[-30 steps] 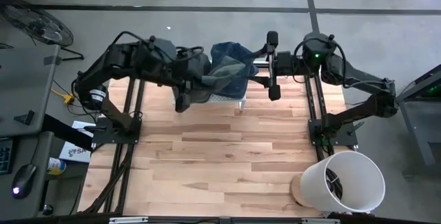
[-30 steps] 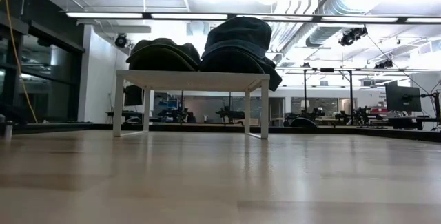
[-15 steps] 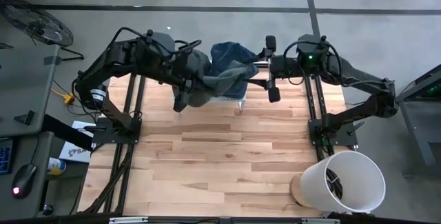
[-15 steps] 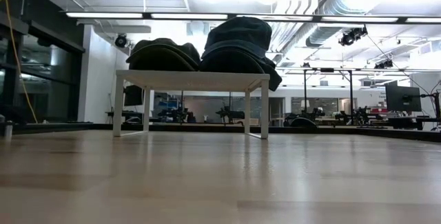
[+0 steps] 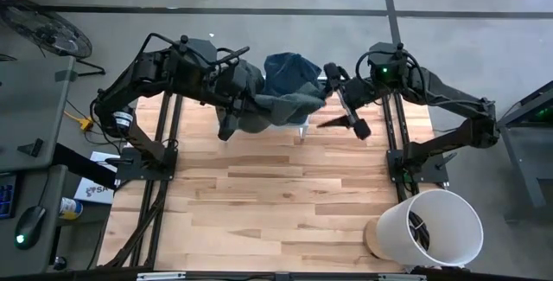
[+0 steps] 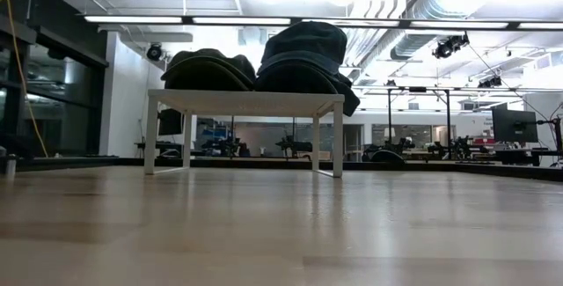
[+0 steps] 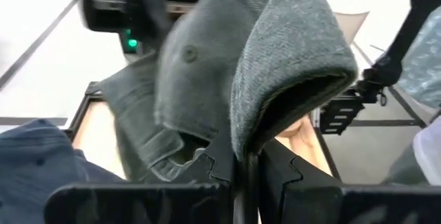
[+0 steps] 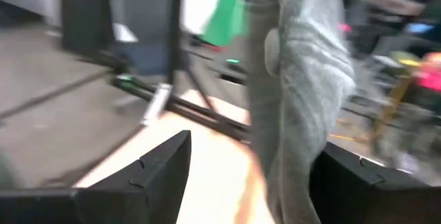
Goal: Pick & Place hat
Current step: Stack the gray cap on the gray cap on the shelf
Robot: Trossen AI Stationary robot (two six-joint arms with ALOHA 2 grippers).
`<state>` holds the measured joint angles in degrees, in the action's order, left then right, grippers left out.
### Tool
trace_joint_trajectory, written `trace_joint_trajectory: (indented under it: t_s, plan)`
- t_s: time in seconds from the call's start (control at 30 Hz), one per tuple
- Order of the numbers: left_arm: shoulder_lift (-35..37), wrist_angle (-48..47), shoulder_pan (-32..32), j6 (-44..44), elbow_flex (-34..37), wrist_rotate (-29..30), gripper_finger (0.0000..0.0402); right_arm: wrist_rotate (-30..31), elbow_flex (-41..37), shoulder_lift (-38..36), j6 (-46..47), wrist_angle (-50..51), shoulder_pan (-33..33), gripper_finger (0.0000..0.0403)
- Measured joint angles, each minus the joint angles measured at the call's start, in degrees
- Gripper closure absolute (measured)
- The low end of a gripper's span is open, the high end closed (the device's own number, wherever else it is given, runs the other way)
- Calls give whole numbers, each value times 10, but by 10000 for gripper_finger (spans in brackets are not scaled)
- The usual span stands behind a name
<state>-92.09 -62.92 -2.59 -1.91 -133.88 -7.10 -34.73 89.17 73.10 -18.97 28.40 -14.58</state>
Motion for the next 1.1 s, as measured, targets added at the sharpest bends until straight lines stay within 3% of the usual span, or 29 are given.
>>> trace_joint_trajectory:
  t_s: [0.17, 0.43, 0.7, 0.9, 1.0, 1.1]
  plan:
    - [0, 0, 0, 0, 0, 39, 380, -94, 0, -6, 26, 13, 4, 155]
    - [-1, 4, 0, -13, 0, 102, 380, -174, 0, -27, 50, 18, 4, 155]
    - [-11, 31, 0, -14, 0, 60, 380, -49, 0, -43, 35, 26, 5, 155]
    - [-23, 37, 0, -14, 1, 43, 380, -21, 0, -42, 28, 39, 5, 158]
    - [-25, 40, 0, -14, 1, 32, 380, -6, 0, -42, 21, 45, 5, 181]
    - [-26, 48, 0, -14, 0, 30, 380, 3, 0, -43, 20, 49, 5, 229]
